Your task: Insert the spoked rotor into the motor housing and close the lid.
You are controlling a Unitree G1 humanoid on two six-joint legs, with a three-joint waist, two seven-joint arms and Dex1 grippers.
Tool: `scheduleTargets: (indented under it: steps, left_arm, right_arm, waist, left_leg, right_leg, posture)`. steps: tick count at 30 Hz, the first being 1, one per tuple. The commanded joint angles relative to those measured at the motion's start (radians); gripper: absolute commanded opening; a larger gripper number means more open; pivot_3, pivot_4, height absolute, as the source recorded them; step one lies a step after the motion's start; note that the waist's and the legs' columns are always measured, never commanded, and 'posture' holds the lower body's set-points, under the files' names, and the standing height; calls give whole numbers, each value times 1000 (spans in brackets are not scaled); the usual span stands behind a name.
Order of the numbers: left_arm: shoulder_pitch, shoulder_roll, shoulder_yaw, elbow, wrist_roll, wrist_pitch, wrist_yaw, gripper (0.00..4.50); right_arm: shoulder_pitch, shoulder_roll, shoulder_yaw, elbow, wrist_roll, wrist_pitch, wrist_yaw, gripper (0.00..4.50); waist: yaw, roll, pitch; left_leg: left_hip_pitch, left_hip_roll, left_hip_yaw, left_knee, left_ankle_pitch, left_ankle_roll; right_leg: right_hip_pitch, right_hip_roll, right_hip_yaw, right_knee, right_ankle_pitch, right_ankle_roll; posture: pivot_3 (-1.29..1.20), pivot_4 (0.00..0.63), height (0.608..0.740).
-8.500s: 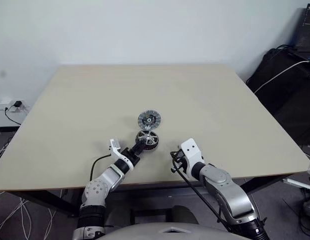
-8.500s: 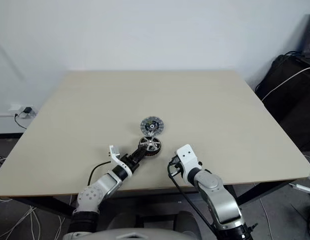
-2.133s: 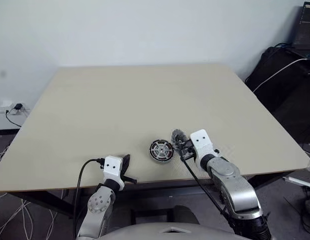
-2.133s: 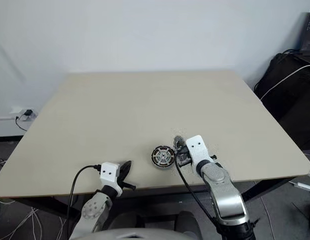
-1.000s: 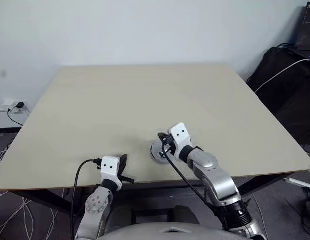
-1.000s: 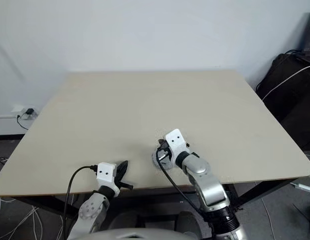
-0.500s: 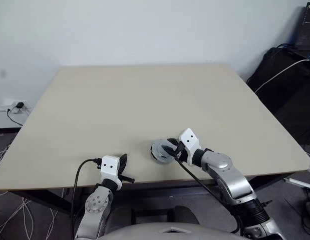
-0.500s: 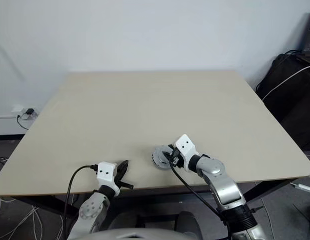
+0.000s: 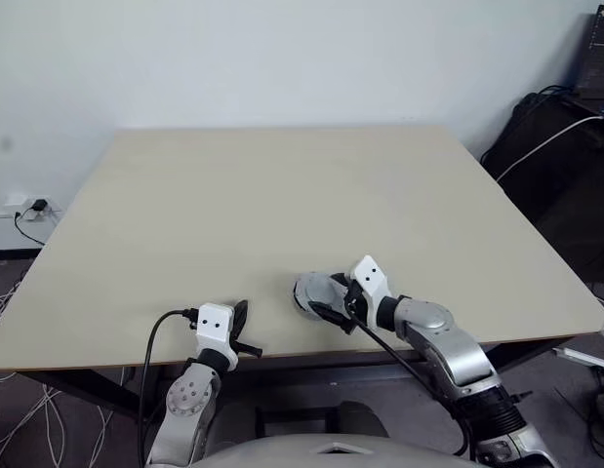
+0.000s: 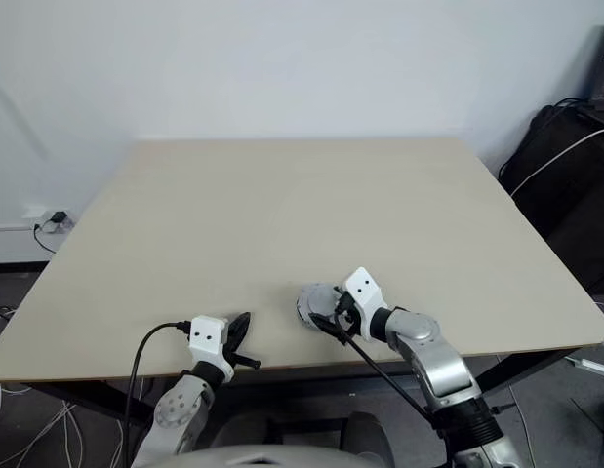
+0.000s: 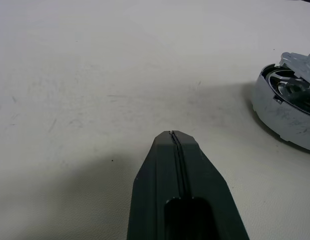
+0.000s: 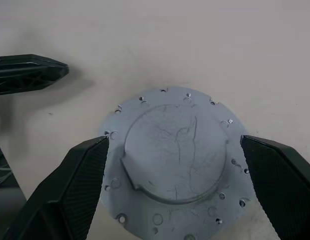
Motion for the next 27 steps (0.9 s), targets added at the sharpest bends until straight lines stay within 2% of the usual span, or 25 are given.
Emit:
scheduleTargets:
  steps: [1, 14, 15, 18, 27]
  left_arm:
    - [-7, -5, -3, -34, -2, -9, 1, 0]
    - [-9, -13, 1, -30, -3, -14, 8, 0]
    - [-9, -14, 2, -30, -3, -14, 8, 0]
    - [-8, -15, 3, -30, -3, -15, 8, 0]
    - [-7, -15, 1, -31, -3, -13, 5, 0]
  right_arm:
    - [-31, 16, -19, 3, 10, -2, -10, 4485]
    - [-63, 37, -14, 73, 2, -5, -18, 4485]
    - [-63, 37, -15, 75, 3, -5, -17, 4096]
    - [-58, 38, -17, 69, 8, -3, -15, 3290]
    - [-16, 62, -39, 10, 29, 1, -57, 3192]
  waist:
    - [0, 0, 0]
    - [0, 0, -1]
    - [0, 0, -1]
    - [1, 0, -1]
    - [1, 0, -1]
  left_leg:
    - [0, 0, 0, 0, 0, 0]
    - [0, 0, 0, 0, 0, 0]
    - [0, 0, 0, 0, 0, 0]
    - [0, 0, 0, 0, 0, 0]
    - [0, 0, 0, 1, 0, 0]
  right_leg:
    - [0, 0, 0, 0, 0, 0]
    - [0, 0, 0, 0, 0, 0]
    - [0, 0, 0, 0, 0, 0]
    - [1, 0, 0, 0, 0, 0]
    - [1, 0, 0, 0, 0, 0]
  posture:
    - [0, 0, 740]
    - [0, 0, 740]
    - [0, 0, 740]
    - [0, 0, 740]
    - [0, 0, 740]
